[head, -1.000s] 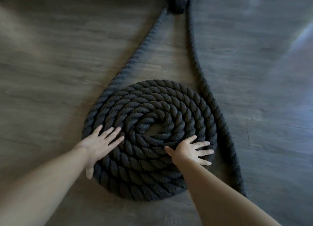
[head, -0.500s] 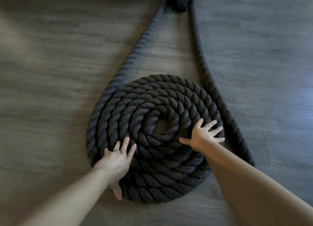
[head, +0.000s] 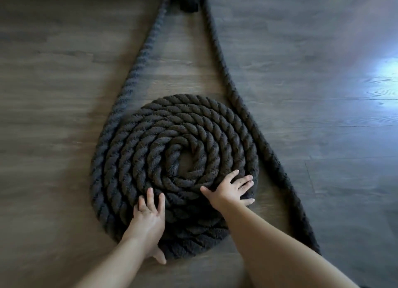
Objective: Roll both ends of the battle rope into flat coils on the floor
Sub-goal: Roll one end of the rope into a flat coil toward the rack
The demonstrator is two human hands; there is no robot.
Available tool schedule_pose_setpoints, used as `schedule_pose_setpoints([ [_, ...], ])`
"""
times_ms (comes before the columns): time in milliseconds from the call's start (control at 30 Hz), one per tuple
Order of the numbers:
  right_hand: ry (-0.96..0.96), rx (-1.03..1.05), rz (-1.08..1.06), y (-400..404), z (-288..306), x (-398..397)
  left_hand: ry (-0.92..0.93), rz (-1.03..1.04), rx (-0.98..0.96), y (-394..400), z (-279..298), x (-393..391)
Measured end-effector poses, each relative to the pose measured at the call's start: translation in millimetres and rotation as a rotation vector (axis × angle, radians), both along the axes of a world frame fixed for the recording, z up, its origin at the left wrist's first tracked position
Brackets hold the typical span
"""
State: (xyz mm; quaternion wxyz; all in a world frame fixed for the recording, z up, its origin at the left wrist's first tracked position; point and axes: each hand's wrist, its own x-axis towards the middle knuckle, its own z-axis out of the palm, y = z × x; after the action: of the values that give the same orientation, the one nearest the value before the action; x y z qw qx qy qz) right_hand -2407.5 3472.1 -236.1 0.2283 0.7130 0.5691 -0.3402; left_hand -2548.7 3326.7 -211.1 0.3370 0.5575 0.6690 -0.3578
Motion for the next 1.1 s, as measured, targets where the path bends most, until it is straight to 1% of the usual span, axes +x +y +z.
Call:
schedule_pose_setpoints([
  [67,-0.013,0.015,0.018,4.5,-2.9,-3.2,-0.046,-0.028,0.008,2.9,3.6,-11.4],
  [133,-0.020,0.037,0.047,9.3,-6.7,-7.0,-0.086,-0.129,0.079,8.2,10.6,-40.1],
  [200,-0.004,0.044,0.061,17.7,-9.1,-7.5,-0.028,-0.273,0.101,14.6,15.1,-78.4],
  [267,-0.002,0.048,0.087,29.0,-7.5,-8.6,0.082,-0.367,0.054,22.1,15.3,-108.2],
  [333,-0.015,0.037,0.109,39.7,-6.6,-13.1,0.092,-0.340,-0.014,25.4,10.1,-120.8],
  [433,-0.056,0.036,0.141,51.7,-6.6,-19.9,0.065,-0.309,-0.038,30.1,3.6,-123.5],
  [600,-0.066,0.033,0.224,73.2,-8.3,-25.9,0.047,-0.284,-0.004,30.6,-2.2,-126.1],
  [800,-0.074,0.035,0.330,108.1,-2.9,-37.7,0.068,-0.179,0.021,39.6,-6.9,-117.1],
  [933,-0.085,0.016,0.395,131.6,0.1,-45.8,0.048,-0.097,0.020,49.4,-9.1,-112.2],
  [1100,-0.116,0.021,0.500,165.5,1.4,-58.8,0.029,-0.047,0.065,59.3,-10.7,-106.4],
])
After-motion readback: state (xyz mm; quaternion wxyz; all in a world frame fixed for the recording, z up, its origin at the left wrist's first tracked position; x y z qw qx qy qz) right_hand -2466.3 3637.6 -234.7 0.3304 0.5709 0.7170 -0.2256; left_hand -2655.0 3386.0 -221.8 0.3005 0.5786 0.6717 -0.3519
